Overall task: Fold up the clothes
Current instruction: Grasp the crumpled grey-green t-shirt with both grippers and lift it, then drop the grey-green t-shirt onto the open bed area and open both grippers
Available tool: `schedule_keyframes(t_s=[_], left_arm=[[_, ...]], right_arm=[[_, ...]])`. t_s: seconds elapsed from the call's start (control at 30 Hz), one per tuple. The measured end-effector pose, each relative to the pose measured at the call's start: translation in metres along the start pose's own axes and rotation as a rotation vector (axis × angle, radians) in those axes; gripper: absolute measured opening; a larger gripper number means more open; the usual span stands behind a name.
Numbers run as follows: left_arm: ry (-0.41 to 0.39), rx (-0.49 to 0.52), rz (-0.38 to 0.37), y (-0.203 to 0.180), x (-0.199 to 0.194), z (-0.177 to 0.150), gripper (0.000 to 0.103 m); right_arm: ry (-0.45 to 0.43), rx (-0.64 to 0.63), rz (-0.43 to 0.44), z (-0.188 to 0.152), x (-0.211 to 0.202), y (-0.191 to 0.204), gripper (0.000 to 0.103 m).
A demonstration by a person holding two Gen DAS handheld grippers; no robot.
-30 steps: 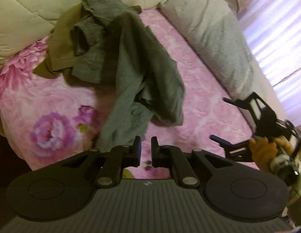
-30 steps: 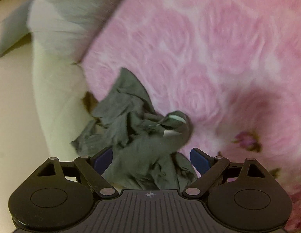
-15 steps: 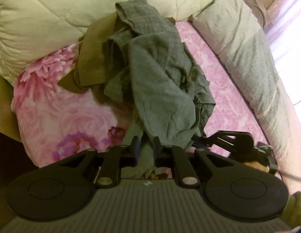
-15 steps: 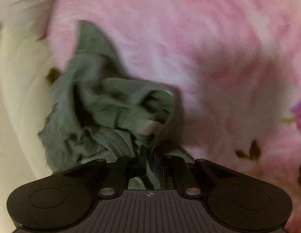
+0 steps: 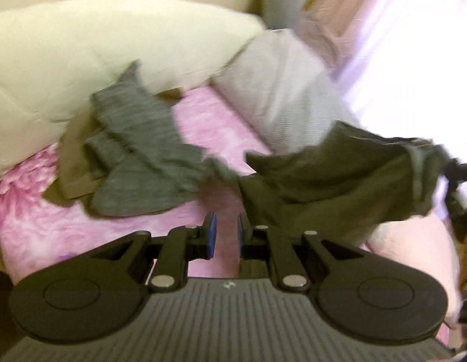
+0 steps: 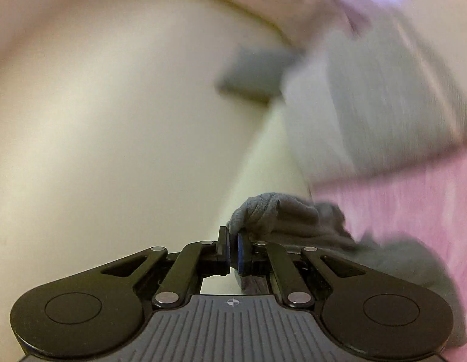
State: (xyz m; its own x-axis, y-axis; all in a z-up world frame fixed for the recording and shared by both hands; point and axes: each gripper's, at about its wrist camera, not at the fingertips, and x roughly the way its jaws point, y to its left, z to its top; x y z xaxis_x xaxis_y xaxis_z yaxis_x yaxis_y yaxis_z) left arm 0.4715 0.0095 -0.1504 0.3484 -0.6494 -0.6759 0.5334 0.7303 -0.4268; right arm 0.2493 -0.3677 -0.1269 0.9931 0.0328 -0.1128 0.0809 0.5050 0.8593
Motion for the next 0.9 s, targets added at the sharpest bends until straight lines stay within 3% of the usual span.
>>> schedule_keyframes(t_s=[0.23, 0.33, 0.4, 0.47, 0.53, 0.57, 0.6, 0.77, 0.9], left_arm=[[0.037, 0.119, -0.178, -0.105, -0.028, -0.041, 0.009], [0.065, 0.166, -0.247, -0.154, -0.038, -0.067, 0.01], [0.091, 0.194, -0.28, -0.183, -0.045, -0.088, 0.011], [0.123, 0.227, -0.308, -0.213, -0.051, -0.112, 0.013], [0.158, 0.258, -0.329, -0.24, -0.055, -0.137, 0.016], [0.179, 0.273, -0.335, -0.252, -0.057, -0.15, 0.018], [0.199, 0.287, -0.337, -0.264, -0.058, -0.163, 0.018], [0.329, 0.367, -0.338, -0.31, -0.055, -0.225, 0.022], [0.4, 0.47, -0.335, -0.335, -0.055, -0.257, 0.024]], right_arm=[[-0.157, -0.202, -0.023, 0.044, -0.195, 0.078, 0.003], [-0.243, -0.25, -0.041, 0.048, -0.271, 0.101, 0.003], [-0.254, -0.245, -0.096, 0.051, -0.315, 0.106, 0.003], [-0.224, -0.196, -0.222, 0.053, -0.353, 0.098, 0.003], [-0.17, -0.112, -0.438, 0.051, -0.388, 0.08, 0.026], [-0.163, -0.086, -0.542, 0.043, -0.405, 0.07, 0.064], [-0.161, -0.083, -0.636, 0.033, -0.422, 0.061, 0.081], [-0.062, -0.142, -0.998, -0.039, -0.497, 0.031, 0.081], [0.02, -0.1, -1.124, -0.108, -0.524, 0.015, 0.081]])
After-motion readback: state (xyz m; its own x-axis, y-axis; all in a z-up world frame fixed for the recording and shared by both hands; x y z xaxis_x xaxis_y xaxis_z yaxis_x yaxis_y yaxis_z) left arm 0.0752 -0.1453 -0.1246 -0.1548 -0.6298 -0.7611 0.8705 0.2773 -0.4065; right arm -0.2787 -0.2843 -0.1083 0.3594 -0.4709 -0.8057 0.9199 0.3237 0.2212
